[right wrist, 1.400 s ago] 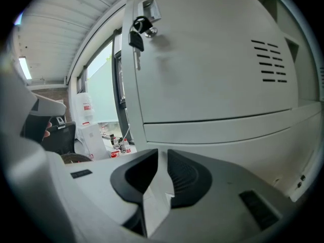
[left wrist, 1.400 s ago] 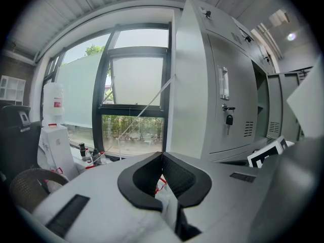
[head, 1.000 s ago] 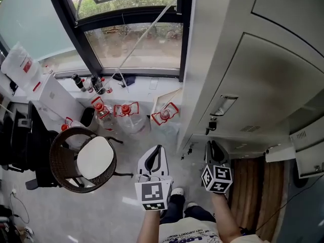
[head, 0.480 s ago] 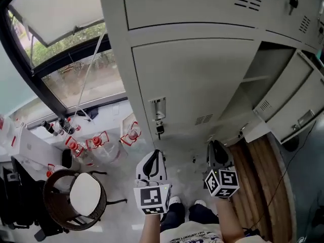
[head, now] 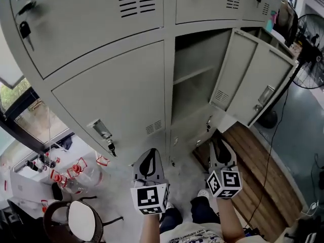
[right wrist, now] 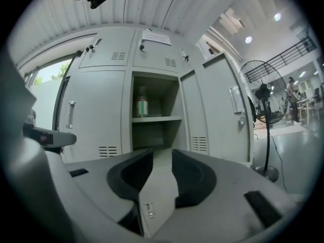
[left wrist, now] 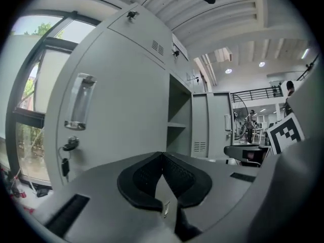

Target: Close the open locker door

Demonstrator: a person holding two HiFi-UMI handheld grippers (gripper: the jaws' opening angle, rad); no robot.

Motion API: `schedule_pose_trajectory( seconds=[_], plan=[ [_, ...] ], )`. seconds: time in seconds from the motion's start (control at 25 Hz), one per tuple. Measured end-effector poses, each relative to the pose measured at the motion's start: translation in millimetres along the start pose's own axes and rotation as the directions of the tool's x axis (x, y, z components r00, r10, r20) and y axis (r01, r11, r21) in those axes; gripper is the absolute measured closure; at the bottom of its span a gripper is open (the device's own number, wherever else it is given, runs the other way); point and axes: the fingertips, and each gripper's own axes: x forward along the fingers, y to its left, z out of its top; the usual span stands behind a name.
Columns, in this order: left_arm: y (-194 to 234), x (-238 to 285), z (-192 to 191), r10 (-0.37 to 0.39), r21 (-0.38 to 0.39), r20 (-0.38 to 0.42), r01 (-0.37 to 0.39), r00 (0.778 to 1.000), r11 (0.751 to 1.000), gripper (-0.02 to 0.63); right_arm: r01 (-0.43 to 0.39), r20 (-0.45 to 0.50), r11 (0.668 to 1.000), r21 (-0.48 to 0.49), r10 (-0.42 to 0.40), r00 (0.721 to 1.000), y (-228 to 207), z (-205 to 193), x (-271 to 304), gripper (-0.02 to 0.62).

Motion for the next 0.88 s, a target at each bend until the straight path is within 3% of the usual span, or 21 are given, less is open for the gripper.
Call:
schedule_pose_trajectory(
  seconds=[0.48,0.56,0.64,0.88],
  plan=[
    [-122,73,28,-0.125,0.049,0.033,0.123,0.992,0.991,0.601,0.16,0.055,0.986,0.037,-0.162,0.985,-151,33,-14,0.479],
    [-140,85,31,-0.136,0.057,0.037,0.134,0.99,0.989,0.601,0.17,0.056,0.985,0.039,-0.172,0.984,-171,35,-12,0.477],
    [-155,97,33,-0.143,0.063,0.038,0.14,0.989,0.988,0.601,0.168,0.051,0.985,0.044,-0.171,0.984,-189,34,-8,0.422],
    [-196,128,30,-0.145,0.071,0.037,0.142,0.989,0.987,0.601,0.152,0.042,0.987,0.05,-0.154,0.987,-233,29,6,0.422]
  ],
)
